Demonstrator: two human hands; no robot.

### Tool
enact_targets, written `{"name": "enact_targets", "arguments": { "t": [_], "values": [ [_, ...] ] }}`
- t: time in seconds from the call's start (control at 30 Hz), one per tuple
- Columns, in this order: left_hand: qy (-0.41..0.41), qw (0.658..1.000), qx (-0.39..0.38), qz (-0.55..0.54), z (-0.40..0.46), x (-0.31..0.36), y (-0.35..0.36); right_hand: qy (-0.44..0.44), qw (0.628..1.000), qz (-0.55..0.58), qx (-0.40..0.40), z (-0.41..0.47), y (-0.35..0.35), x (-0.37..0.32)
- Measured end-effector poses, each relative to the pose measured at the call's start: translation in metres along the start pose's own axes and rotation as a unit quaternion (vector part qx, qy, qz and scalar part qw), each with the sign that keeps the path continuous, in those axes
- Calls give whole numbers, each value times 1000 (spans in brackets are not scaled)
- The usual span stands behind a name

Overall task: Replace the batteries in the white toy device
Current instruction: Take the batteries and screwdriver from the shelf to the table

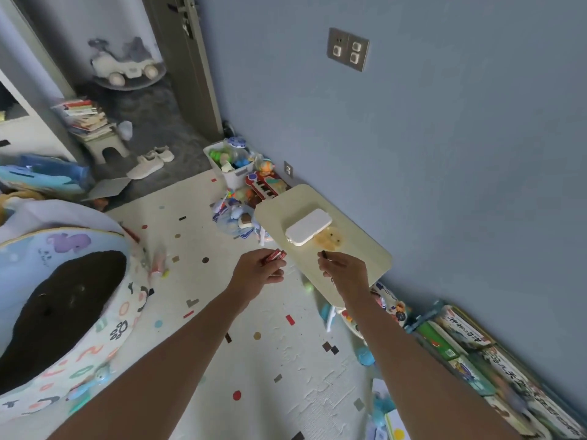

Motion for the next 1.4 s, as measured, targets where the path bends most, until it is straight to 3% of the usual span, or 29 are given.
{"name": "enact_targets", "arguments": {
  "t": [0.27,0.57,0.77,1.1,1.23,1.4],
  "values": [
    [-35,989,-143,22,179,24,9,60,991,-2,121,112,45,41],
    [-56,944,-270,181,305,17,57,125,961,43,244,191,62,109],
    [-48,921,-310,230,391,-24,104,136,943,60,297,245,64,184],
    [-100,876,-409,233,488,-143,179,128,902,93,401,295,56,313],
    [-68,859,-435,262,520,-191,200,130,885,100,435,307,60,369],
    [152,801,-444,371,540,-229,224,105,858,146,481,312,58,425]
  ]
}}
Point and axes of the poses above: each hand's wrist, its own z-axis towards the middle knuckle, its own y-axis out of the palm, x = y × z, the point moved 8 cm from there along z, towards the middle knuckle, and after that the axes turned 11 degrees about -y, right-handed, at the moved point
